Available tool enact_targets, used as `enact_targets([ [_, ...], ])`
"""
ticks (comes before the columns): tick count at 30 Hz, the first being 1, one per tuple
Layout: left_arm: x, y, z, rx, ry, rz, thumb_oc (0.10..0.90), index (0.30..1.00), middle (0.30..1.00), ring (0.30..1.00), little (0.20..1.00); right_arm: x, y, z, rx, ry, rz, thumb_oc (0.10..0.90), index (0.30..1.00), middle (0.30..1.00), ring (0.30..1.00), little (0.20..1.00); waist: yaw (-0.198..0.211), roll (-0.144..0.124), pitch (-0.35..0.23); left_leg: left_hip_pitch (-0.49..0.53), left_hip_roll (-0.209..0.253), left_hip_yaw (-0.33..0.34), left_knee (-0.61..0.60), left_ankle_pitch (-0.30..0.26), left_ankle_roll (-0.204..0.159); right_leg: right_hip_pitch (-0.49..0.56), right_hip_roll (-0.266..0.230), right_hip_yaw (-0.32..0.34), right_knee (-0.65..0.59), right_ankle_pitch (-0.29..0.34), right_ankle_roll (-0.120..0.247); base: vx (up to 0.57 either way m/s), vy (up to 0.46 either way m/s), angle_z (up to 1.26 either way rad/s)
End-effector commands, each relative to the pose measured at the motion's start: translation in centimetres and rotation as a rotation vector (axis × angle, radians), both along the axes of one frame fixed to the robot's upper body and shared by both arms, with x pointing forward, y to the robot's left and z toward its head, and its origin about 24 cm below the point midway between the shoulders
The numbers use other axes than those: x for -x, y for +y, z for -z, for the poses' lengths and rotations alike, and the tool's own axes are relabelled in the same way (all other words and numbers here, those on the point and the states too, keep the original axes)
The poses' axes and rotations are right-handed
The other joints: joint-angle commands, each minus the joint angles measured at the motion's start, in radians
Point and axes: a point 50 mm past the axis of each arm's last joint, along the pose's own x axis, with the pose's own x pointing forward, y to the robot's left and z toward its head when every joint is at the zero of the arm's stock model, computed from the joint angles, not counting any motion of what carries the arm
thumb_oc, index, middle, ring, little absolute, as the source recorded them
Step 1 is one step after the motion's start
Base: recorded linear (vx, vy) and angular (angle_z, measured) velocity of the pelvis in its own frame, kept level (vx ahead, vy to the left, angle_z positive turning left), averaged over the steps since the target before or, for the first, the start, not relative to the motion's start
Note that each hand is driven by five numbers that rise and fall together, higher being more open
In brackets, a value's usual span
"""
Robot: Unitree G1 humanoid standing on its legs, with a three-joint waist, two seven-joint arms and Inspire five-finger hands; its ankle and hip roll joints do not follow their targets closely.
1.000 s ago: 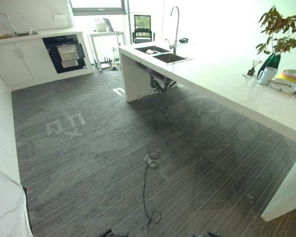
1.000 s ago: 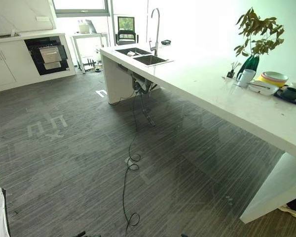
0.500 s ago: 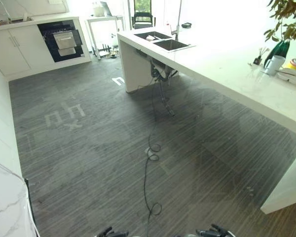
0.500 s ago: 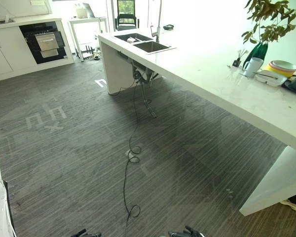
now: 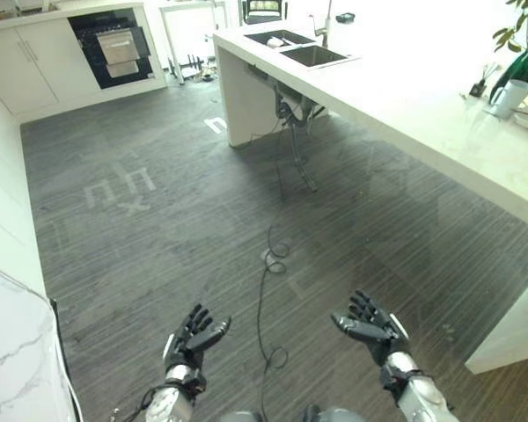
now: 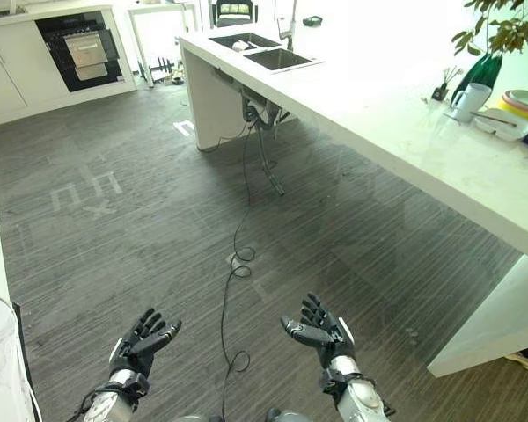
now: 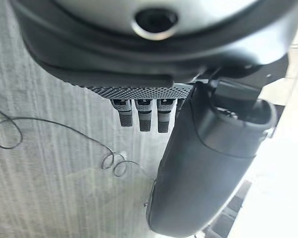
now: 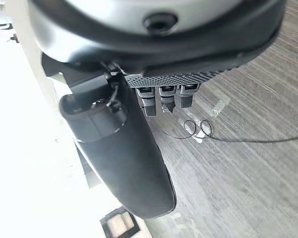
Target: Place the dishes in the dishwasher.
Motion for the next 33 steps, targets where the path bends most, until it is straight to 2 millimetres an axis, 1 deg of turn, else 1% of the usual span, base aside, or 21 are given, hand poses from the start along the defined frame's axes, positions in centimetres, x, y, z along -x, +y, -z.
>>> enact_targets([
  [1,-2.3,1.2,-3.6,-0.046,-0.248,-0.008,0.800,0.900,0.900,0.900,0.900,-2.2,-1.9,-4.3,0.067,-0.254,0.010,0.800,0.900,0.900,0.900,0.900,-0.019,0.071,0.030,-0.127,0.125,0.092,-0.043,0.096,-0.012,0.124,0.063,0.049,-0.069,-0.040,0.082,0.30,0.164,0.29],
  [3,-1.5,1.2,-4.2,-0.052,-0.257,-0.005,0.800,0.900,0.900,0.900,0.900,-1.6,-2.3,-4.9,0.055,-0.265,0.000,0.800,0.900,0.900,0.900,0.900,-0.016,0.100,0.025,-0.205,0.158,0.070,-0.043,0.119,-0.022,0.153,0.089,0.068,-0.069,-0.052,0.089,0.38,0.185,0.25],
  [5,-0.4,1.4,-4.2,-0.043,-0.255,-0.013,0.800,0.900,0.900,0.900,0.900,-0.7,-2.7,-5.0,0.055,-0.273,-0.026,0.800,0.900,0.900,0.900,0.900,0.002,0.116,0.023,-0.277,0.161,0.003,-0.043,0.167,-0.041,0.189,0.108,0.097,-0.069,-0.076,0.080,0.39,0.191,-0.02],
  [6,0.0,1.5,-4.2,-0.031,-0.256,-0.022,0.800,0.900,0.900,0.900,0.900,-0.5,-2.8,-5.2,0.068,-0.280,-0.043,0.800,0.900,0.900,0.900,0.900,0.006,0.121,0.024,-0.291,0.166,-0.003,-0.043,0.186,-0.048,0.202,0.112,0.103,-0.069,-0.087,0.074,0.38,0.224,-0.30],
  [10,0.6,1.7,-4.1,-0.021,-0.259,-0.036,0.800,0.900,0.900,0.900,0.900,-0.7,-2.8,-6.0,0.114,-0.315,-0.102,0.800,0.900,0.900,0.900,0.900,-0.014,0.132,0.009,-0.247,0.215,0.072,-0.043,0.199,-0.051,0.228,0.096,0.095,-0.069,-0.099,0.072,0.34,0.220,-0.61],
  [11,0.6,1.8,-4.2,-0.028,-0.260,-0.036,0.800,0.900,0.900,0.900,0.900,-0.7,-2.8,-6.1,0.109,-0.319,-0.109,0.800,0.900,0.900,0.900,0.900,-0.017,0.131,0.000,-0.229,0.217,0.090,-0.043,0.186,-0.045,0.245,0.084,0.097,-0.069,-0.104,0.079,0.48,0.287,-0.26],
  [12,0.6,2.1,-4.4,-0.041,-0.260,-0.032,0.800,0.900,0.900,0.900,0.900,-0.7,-2.7,-6.1,0.106,-0.318,-0.110,0.800,0.900,0.900,0.900,0.900,-0.017,0.119,-0.011,-0.198,0.194,0.105,-0.043,0.134,-0.026,0.284,0.055,0.103,-0.069,-0.121,0.096,0.37,0.222,-0.12],
  [14,0.6,2.3,-4.5,-0.044,-0.260,-0.030,0.800,0.900,0.900,0.900,0.900,-0.8,-2.6,-6.2,0.098,-0.316,-0.104,0.800,0.900,0.900,0.900,0.900,-0.013,0.112,-0.025,-0.181,0.170,0.113,-0.043,0.076,-0.002,0.312,0.032,0.109,-0.069,-0.132,0.113,0.30,0.197,-0.06],
  [15,0.4,2.5,-4.7,-0.047,-0.262,-0.021,0.800,0.900,0.900,0.900,0.900,-0.9,-2.4,-6.3,0.085,-0.316,-0.090,0.800,0.900,0.900,0.900,0.900,-0.004,0.105,-0.044,-0.169,0.145,0.114,-0.043,0.028,0.024,0.337,0.008,0.113,-0.069,-0.141,0.132,0.33,0.228,0.04],
  [16,0.2,2.7,-4.8,-0.050,-0.262,-0.006,0.800,0.900,0.900,0.900,0.900,-1.0,-2.2,-6.3,0.077,-0.315,-0.074,0.800,0.900,0.900,0.900,0.900,0.002,0.106,-0.062,-0.166,0.136,0.112,-0.043,0.009,0.039,0.343,-0.006,0.108,-0.069,-0.121,0.148,0.46,0.290,0.09],
  [17,-0.1,2.8,-5.0,-0.058,-0.256,0.028,0.800,0.900,0.900,0.900,0.900,-1.1,-1.9,-6.2,0.061,-0.313,-0.052,0.800,0.900,0.900,0.900,0.900,0.000,0.088,-0.077,-0.140,0.098,0.100,-0.043,-0.021,0.066,0.374,-0.058,0.089,-0.069,-0.014,0.191,0.45,0.297,0.14],
  [18,-0.5,2.6,-5.1,-0.063,-0.257,0.054,0.800,0.900,0.900,0.900,0.900,-1.2,-1.6,-6.3,0.062,-0.317,-0.038,0.800,0.900,0.900,0.900,0.900,-0.008,0.101,-0.089,-0.125,0.082,0.063,-0.043,-0.034,0.081,0.384,-0.085,0.076,-0.049,0.159,0.218,0.43,0.332,0.19],
  [20,-1.2,2.3,-5.4,-0.061,-0.267,0.101,0.800,0.900,0.900,0.900,0.900,-1.2,-1.3,-6.6,0.057,-0.324,-0.021,0.800,0.900,0.900,0.900,0.900,-0.010,0.127,-0.092,-0.104,0.062,0.025,-0.043,-0.054,0.105,0.283,-0.152,0.080,0.241,0.235,0.220,0.31,0.311,0.51],
  [22,-1.7,1.8,-5.8,-0.079,-0.278,0.128,0.800,0.900,0.900,0.900,0.900,-1.3,-0.9,-6.6,0.076,-0.336,-0.032,0.800,0.900,0.900,0.900,0.900,-0.018,0.142,-0.084,-0.077,0.043,0.018,-0.043,-0.081,0.122,0.127,-0.165,0.101,0.431,0.247,0.202,0.26,0.211,0.66],
  [23,-2.0,1.4,-6.1,-0.081,-0.282,0.132,0.800,0.900,0.900,0.900,0.900,-1.6,-0.7,-6.6,0.081,-0.341,-0.036,0.800,0.900,0.900,0.900,0.900,-0.025,0.138,-0.076,-0.052,0.023,0.009,-0.043,-0.090,0.125,0.059,-0.123,0.083,0.393,0.183,0.170,0.27,0.028,0.34],
  [24,-2.1,1.4,-6.3,-0.084,-0.291,0.136,0.800,0.900,0.900,0.900,0.900,-1.6,-0.7,-6.8,0.076,-0.346,-0.039,0.800,0.900,0.900,0.900,0.900,-0.033,0.134,-0.074,-0.044,0.020,0.003,-0.043,-0.085,0.117,0.050,-0.070,0.051,0.293,0.139,0.157,0.30,-0.066,0.09],
  [26,-2.1,1.2,-6.6,-0.086,-0.304,0.146,0.800,0.900,0.900,0.900,0.900,-1.2,-1.1,-7.1,0.067,-0.353,-0.040,0.800,0.900,0.900,0.900,0.900,-0.051,0.123,-0.071,-0.035,0.015,-0.010,-0.043,-0.084,0.104,0.047,-0.020,-0.003,0.091,0.140,0.158,0.30,-0.155,0.58],
  [27,-2.3,1.3,-7.1,-0.094,-0.311,0.161,0.800,0.900,0.900,0.900,0.900,-0.7,-1.5,-7.2,0.075,-0.359,-0.042,0.800,0.900,0.900,0.900,0.900,-0.071,0.101,-0.061,-0.009,0.005,-0.012,-0.043,-0.098,0.092,0.028,-0.010,-0.036,-0.069,0.174,0.169,0.37,-0.201,1.37],
  [29,-2.4,1.0,-7.2,-0.097,-0.317,0.193,0.800,0.900,0.900,0.900,0.900,-0.2,-2.1,-7.2,0.074,-0.360,-0.029,0.800,0.900,0.900,0.900,0.900,-0.100,0.053,-0.046,0.026,-0.038,-0.003,-0.043,-0.130,0.088,-0.094,-0.045,-0.006,-0.069,0.158,0.194,0.43,-0.207,1.38],
  [31,-2.4,-0.1,-6.7,-0.109,-0.323,0.247,0.800,0.900,0.900,0.900,0.900,0.2,-2.4,-7.0,0.085,-0.366,-0.009,0.800,0.900,0.900,0.900,0.900,-0.134,0.032,-0.042,0.086,-0.073,-0.034,-0.043,-0.191,0.108,-0.213,-0.076,0.051,-0.069,0.221,0.207,0.82,-0.333,0.73],
  [33,-2.6,-0.6,-6.6,-0.132,-0.324,0.280,0.800,0.900,0.900,0.900,0.900,-0.1,-2.1,-6.9,0.097,-0.352,-0.002,0.800,0.900,0.900,0.900,0.900,-0.137,0.023,-0.064,0.123,-0.063,-0.010,-0.043,-0.229,0.106,-0.167,-0.078,0.028,-0.069,0.194,0.201,0.79,-0.356,0.14],
])
